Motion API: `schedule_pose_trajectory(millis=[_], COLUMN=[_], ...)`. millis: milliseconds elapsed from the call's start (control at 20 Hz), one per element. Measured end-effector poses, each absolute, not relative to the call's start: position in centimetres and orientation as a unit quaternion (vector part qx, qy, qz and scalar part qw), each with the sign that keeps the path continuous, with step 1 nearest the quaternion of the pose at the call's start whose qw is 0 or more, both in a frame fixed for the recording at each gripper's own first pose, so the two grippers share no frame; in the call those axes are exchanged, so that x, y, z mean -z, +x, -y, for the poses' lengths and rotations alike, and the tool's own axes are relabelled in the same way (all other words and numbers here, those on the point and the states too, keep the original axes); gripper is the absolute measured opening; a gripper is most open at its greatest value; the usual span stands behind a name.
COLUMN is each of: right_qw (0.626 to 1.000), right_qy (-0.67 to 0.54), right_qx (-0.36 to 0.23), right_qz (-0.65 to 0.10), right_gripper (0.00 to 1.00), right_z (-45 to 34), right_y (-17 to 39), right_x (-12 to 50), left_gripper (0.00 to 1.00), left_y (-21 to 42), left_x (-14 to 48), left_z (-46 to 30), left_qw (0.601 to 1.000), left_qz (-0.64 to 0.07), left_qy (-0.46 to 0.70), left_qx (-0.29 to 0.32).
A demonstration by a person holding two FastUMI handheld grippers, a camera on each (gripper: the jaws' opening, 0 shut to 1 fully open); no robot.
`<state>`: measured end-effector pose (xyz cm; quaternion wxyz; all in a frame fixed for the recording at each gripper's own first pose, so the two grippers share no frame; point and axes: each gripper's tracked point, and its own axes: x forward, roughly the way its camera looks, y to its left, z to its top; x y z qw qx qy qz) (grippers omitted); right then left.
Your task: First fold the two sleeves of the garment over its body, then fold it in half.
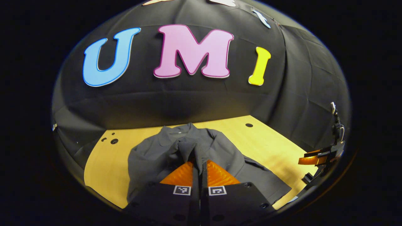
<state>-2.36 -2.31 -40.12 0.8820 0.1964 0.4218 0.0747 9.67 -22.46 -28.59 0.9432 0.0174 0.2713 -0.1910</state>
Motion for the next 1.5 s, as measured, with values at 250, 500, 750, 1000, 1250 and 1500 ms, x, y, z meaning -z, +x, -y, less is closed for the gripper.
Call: schedule_pose_trajectory(millis=[250, 500, 750, 1000, 1250, 1500], right_qw=[0.875, 0.867, 0.86, 0.856, 0.853, 0.852], right_qy=[0.181, 0.19, 0.181, 0.18, 0.185, 0.19], right_qx=[-0.1, -0.101, -0.103, -0.103, -0.111, -0.125], right_qz=[-0.439, -0.45, -0.465, -0.474, -0.475, -0.471], right_gripper=[0.98, 0.98, 0.99, 0.99, 0.99, 0.99], right_z=[3.4, 4.1, 4.6, 4.6, 2.7, -0.2], right_y=[-2.0, -1.7, -2.7, -3.0, -3.7, -5.2], right_x=[41.8, 43.8, 45.2, 45.3, 44.4, 42.6], left_gripper=[0.07, 0.12, 0.39, 0.7, 0.92, 0.92], left_y=[9.1, 7.7, 6.1, 3.9, 1.2, -1.5], left_x=[33.7, 38.3, 39.8, 39.8, 38.1, 35.2], left_z=[26.4, 29.6, 33.3, 36.6, 37.1, 34.3], left_qw=[0.93, 0.91, 0.893, 0.873, 0.868, 0.87], left_qz=[-0.304, -0.346, -0.361, -0.372, -0.376, -0.36], left_qy=[0.045, 0.06, 0.049, 0.02, -0.011, -0.009], left_qx=[0.202, 0.22, 0.265, 0.313, 0.326, 0.338])
